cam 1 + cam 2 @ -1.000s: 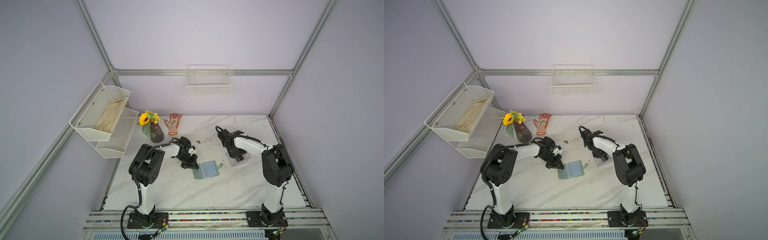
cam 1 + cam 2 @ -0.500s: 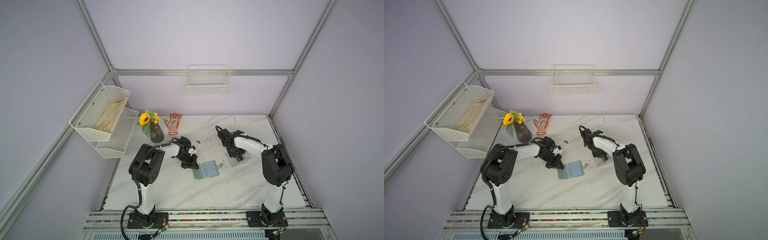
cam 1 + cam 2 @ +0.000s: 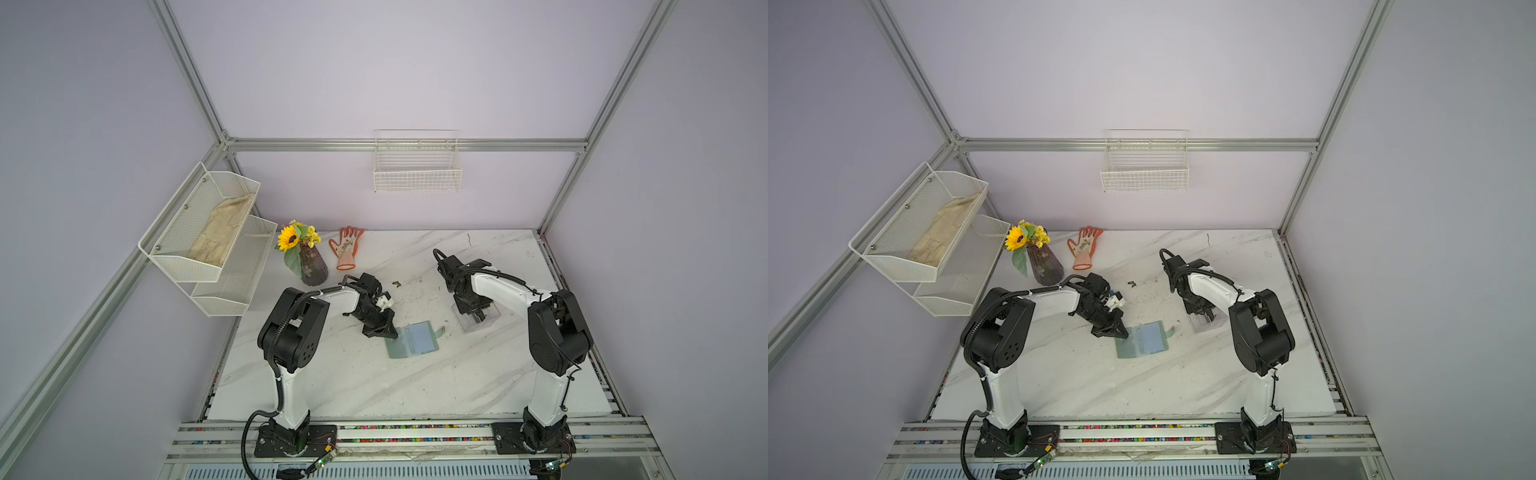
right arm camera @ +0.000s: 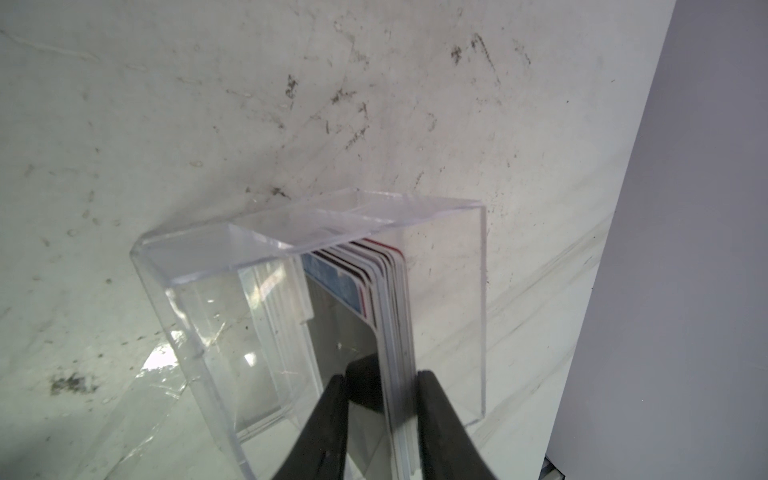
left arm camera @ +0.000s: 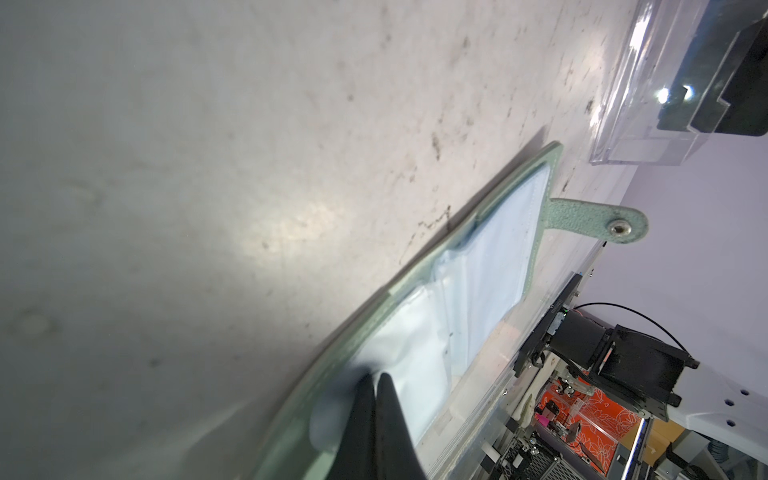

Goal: Insert credit cards into a card holder
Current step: Pick up the credit card from the storage box.

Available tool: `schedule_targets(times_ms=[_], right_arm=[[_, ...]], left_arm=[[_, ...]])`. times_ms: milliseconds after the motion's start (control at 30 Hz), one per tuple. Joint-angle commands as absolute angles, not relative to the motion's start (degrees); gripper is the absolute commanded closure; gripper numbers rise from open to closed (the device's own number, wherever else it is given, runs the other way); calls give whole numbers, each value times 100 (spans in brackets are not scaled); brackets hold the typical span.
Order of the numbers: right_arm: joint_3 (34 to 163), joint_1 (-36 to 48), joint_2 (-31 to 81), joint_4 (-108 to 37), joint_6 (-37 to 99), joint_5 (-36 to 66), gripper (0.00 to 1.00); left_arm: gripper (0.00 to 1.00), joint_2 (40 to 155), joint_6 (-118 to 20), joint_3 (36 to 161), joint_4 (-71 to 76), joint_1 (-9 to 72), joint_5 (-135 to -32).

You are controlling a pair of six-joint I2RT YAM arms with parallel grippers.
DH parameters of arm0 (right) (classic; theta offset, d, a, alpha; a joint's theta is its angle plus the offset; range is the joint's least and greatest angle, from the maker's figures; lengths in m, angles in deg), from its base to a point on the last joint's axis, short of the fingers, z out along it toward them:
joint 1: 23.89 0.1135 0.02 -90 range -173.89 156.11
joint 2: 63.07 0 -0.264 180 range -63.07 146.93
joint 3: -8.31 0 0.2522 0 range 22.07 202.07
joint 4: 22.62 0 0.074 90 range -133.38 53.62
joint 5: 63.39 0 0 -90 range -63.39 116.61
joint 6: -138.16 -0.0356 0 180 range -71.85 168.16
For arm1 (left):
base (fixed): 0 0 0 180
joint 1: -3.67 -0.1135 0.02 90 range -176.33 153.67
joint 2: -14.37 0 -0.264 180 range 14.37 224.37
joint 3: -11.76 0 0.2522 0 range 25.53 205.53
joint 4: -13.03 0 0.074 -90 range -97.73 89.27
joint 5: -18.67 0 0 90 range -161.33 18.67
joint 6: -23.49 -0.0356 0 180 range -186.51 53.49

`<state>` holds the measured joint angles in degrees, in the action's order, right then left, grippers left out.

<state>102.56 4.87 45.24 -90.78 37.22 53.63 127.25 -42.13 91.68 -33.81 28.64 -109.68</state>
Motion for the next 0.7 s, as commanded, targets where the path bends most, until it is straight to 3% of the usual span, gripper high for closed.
schedule_targets(times_ms=[0,100,300,667], right_arm=[[10135,460,4659,-9052,3603,5130,69],[10136,462,4746,-9061,3546,5165,72],[10122,459,4828,-9131,3374,5244,89],[9958,466,4899,-9280,3128,5438,90]], left_arm=[[100,13437,-4331,8863,-3036,3048,-9759],[100,13452,-4339,8844,-2996,3048,-9789],[100,13518,-4375,8824,-2921,3048,-9853],[100,13596,-4408,8810,-2773,3043,-9984]])
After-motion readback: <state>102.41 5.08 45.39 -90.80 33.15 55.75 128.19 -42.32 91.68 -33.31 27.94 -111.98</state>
